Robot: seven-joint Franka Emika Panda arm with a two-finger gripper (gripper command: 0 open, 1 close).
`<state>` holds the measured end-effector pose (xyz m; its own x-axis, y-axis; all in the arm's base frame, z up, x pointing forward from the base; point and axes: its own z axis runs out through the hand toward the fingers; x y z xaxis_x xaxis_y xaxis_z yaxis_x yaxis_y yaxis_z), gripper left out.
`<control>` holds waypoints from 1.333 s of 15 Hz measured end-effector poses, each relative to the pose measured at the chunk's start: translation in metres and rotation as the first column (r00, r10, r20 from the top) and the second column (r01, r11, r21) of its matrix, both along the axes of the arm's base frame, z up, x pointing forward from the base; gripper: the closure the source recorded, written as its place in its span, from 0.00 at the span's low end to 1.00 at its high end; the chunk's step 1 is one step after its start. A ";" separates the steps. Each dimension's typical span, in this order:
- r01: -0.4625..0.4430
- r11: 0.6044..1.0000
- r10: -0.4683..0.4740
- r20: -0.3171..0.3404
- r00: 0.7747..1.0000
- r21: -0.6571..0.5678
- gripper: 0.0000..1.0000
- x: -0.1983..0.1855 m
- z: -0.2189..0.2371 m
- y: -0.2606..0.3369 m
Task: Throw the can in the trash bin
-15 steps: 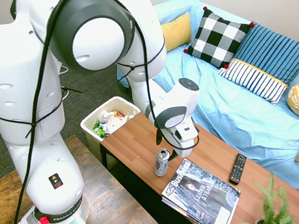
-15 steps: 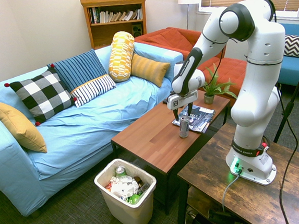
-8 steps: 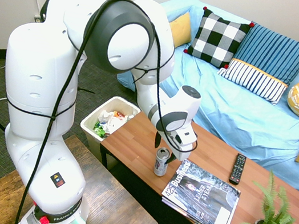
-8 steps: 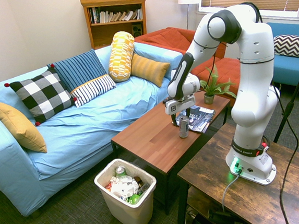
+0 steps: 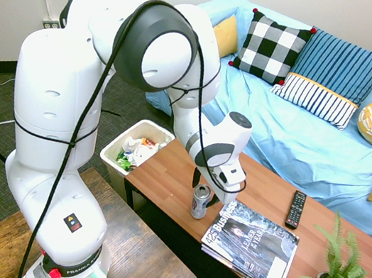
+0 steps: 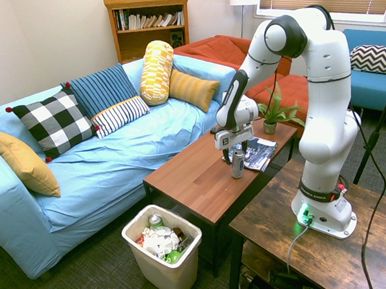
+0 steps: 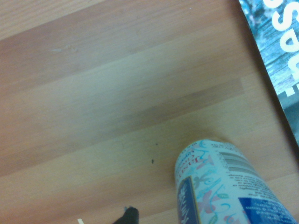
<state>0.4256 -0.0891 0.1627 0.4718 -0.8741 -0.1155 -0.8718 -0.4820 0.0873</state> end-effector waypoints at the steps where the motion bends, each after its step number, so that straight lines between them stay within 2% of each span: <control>1: -0.004 1.000 0.004 -0.006 1.000 0.001 1.00 -0.002 -0.002 0.002; 11: -0.020 1.000 0.020 -0.019 1.000 0.001 1.00 -0.007 -0.005 0.009; 14: -0.053 0.999 0.054 0.030 0.998 -0.009 1.00 -0.001 0.019 0.022; 17: -0.105 0.993 0.111 0.114 0.987 -0.059 1.00 0.012 0.078 0.060; 20: -0.159 0.984 0.172 0.195 0.966 -0.082 1.00 0.026 0.142 0.111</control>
<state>0.4517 0.0223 0.3050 0.6184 -0.7842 0.0506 -0.7830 -0.6204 -0.0452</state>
